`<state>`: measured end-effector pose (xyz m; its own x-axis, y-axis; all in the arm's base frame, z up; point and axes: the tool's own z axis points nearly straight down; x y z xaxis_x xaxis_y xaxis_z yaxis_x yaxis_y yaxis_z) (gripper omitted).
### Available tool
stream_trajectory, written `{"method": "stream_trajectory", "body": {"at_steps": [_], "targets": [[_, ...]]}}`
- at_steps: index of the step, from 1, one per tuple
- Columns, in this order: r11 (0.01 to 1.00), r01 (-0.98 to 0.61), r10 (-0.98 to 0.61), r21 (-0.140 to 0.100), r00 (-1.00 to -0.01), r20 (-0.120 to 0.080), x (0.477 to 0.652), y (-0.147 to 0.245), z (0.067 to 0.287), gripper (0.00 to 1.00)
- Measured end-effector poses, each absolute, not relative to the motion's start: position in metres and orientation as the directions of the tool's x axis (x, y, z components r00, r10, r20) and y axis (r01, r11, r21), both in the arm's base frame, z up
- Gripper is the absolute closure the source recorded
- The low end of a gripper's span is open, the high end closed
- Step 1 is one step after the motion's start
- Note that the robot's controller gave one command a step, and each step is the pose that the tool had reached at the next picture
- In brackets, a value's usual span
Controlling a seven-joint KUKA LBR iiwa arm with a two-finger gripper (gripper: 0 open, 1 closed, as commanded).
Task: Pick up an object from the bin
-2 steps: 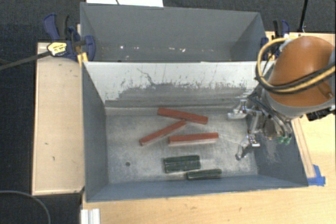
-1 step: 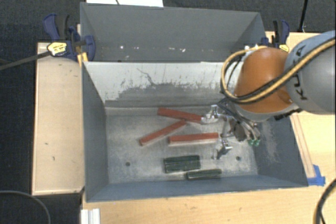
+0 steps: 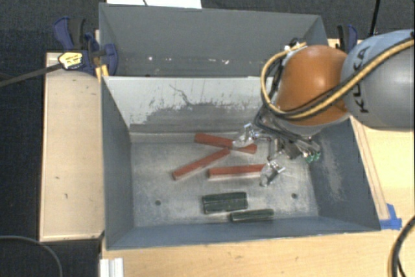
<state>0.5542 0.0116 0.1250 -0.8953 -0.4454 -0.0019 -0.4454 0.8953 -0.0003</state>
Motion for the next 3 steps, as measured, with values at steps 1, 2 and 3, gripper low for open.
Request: {"method": "stream_trajectory", "body": {"at_steps": [1, 2, 3], "targets": [[0.937, -0.351, -0.351, 0.001, -0.937, -0.002, 0.536, 0.035, 0.128, 0.0], [0.862, -0.506, -0.506, -0.009, -0.862, -0.017, 0.559, 0.05, 0.077, 0.0], [0.863, -0.506, -0.506, -0.004, -0.863, -0.011, 0.552, 0.049, 0.083, 1.0]]}}
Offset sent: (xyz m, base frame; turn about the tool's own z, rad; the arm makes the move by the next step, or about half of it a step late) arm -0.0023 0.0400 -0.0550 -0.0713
